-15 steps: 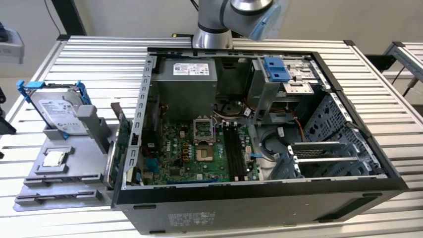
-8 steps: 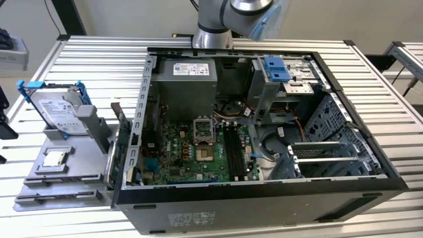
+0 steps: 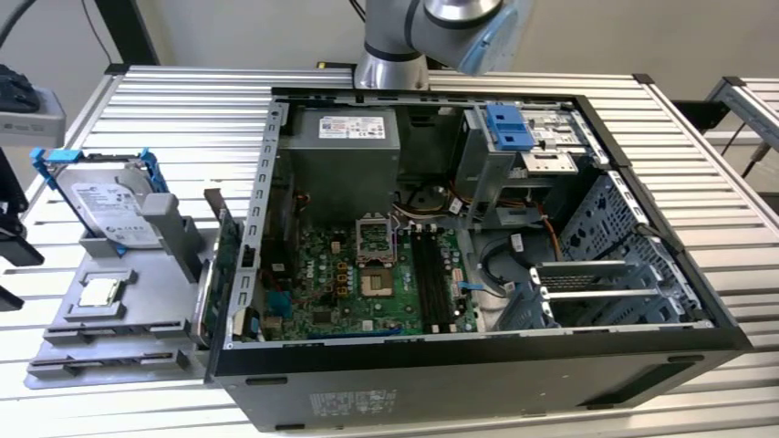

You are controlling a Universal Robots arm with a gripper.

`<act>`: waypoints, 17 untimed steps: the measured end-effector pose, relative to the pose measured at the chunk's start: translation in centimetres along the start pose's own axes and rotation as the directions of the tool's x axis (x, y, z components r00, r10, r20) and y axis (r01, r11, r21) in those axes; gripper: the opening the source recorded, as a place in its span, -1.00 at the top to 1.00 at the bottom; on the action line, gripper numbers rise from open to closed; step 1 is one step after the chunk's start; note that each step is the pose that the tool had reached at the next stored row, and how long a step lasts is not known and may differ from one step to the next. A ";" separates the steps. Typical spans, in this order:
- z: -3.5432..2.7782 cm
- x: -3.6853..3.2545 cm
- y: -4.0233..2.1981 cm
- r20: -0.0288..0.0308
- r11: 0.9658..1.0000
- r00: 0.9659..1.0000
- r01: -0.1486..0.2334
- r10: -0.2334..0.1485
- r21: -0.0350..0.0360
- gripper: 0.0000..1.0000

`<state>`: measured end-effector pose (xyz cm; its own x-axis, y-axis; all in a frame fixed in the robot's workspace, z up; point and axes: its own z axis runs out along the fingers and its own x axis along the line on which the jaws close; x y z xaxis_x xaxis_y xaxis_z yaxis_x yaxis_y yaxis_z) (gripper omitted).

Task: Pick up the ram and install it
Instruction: 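Pick up the ram and move it above insertion slot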

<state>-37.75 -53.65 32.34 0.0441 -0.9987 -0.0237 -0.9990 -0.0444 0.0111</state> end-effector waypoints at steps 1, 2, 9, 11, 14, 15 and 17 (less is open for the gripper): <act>0.18 0.00 0.00 0.000 1.000 1.000 0.000 0.000 0.000 -1.00; 0.36 0.01 0.00 0.000 1.000 1.000 0.000 0.000 0.000 -1.00; 1.64 0.04 -0.02 0.000 1.000 1.000 -0.001 0.001 0.000 -1.00; 1.99 0.05 -0.02 0.000 1.000 1.000 -0.001 0.001 0.000 -1.00; 2.52 0.06 -0.03 0.000 1.000 1.000 -0.001 0.001 0.000 -1.00; 2.72 0.07 -0.03 0.000 1.000 1.000 -0.001 0.001 0.000 -1.00; 3.09 0.07 -0.04 0.000 1.000 1.000 -0.001 0.001 0.000 -1.00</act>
<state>-37.75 -53.65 29.25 0.0427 -0.9988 -0.0238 -0.9990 -0.0430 0.0110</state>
